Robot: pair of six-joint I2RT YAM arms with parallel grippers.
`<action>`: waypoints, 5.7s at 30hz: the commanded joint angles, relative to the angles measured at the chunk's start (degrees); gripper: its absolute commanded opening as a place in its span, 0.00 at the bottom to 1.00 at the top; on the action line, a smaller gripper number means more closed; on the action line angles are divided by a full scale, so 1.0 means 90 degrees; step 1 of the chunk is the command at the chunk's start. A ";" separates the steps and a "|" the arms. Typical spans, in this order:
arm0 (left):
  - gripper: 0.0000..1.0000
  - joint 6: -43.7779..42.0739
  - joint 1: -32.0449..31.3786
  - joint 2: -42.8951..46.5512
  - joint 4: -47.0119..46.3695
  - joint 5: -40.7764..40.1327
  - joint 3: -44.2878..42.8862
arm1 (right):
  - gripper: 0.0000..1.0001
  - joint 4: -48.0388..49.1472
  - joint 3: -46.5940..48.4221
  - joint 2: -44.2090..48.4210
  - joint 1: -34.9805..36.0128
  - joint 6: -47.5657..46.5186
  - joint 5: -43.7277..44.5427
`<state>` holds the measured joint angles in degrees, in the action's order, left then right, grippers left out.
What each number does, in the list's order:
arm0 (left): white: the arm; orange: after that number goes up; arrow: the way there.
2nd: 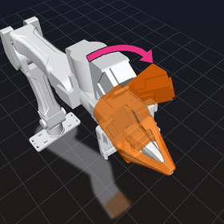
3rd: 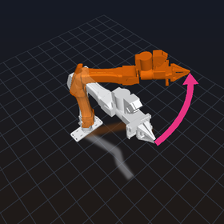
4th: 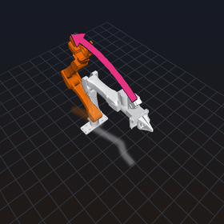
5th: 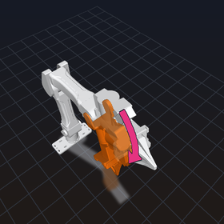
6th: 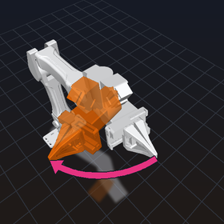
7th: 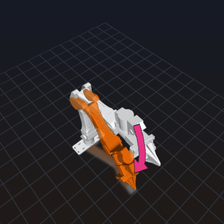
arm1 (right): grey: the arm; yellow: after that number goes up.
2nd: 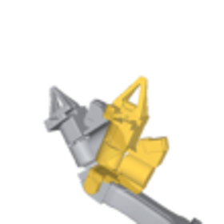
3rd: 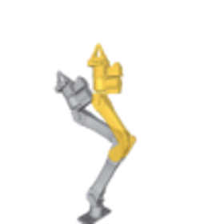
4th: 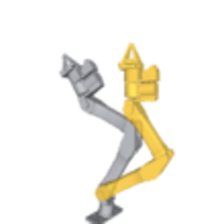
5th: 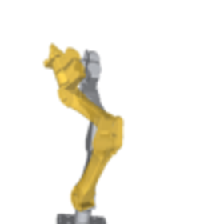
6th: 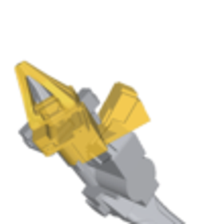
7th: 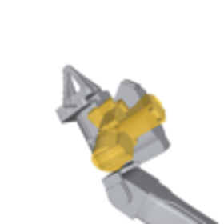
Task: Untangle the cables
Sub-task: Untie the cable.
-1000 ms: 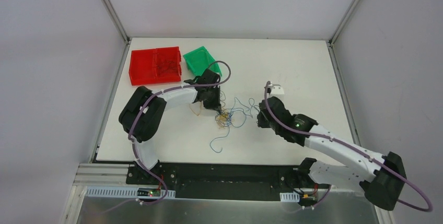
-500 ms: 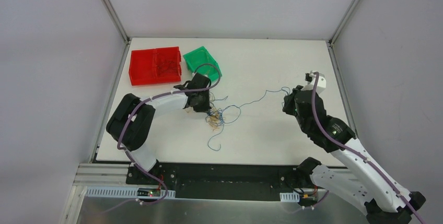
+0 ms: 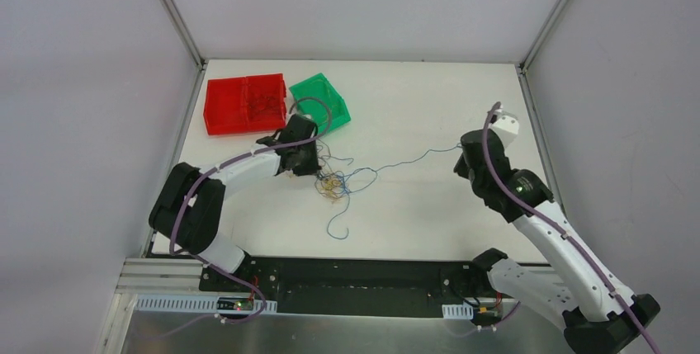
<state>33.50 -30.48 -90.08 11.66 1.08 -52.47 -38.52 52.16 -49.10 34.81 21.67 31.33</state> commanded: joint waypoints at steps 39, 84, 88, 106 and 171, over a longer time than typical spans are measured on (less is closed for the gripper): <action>0.00 0.0541 0.0808 0.1785 0.0423 -0.0812 0.1561 | 0.00 -0.0462 0.6311 -0.1005 -0.1765 -0.0222 -0.1470; 0.77 -0.2045 -0.0868 0.1776 -0.3558 0.2499 -0.0437 | 0.00 0.1084 0.4321 -0.1634 -0.1462 0.1025 -0.6724; 0.58 -0.1952 -0.0959 0.1243 -0.3606 0.2589 -0.0848 | 0.00 0.1167 0.4300 -0.1630 -0.1450 0.1150 -0.6777; 0.00 -0.2257 -0.0949 0.1579 -0.1115 0.2223 -0.2777 | 0.00 0.1050 0.2077 -0.0900 -0.1455 0.0339 -0.4908; 0.12 0.4695 0.0048 -0.2765 -0.8756 0.4402 -0.0325 | 0.00 0.4200 -0.0486 -0.3529 -0.1808 0.1539 -0.6693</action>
<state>74.26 -30.63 -115.22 -61.98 38.96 -54.39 -3.18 45.32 -79.88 18.98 34.92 -26.39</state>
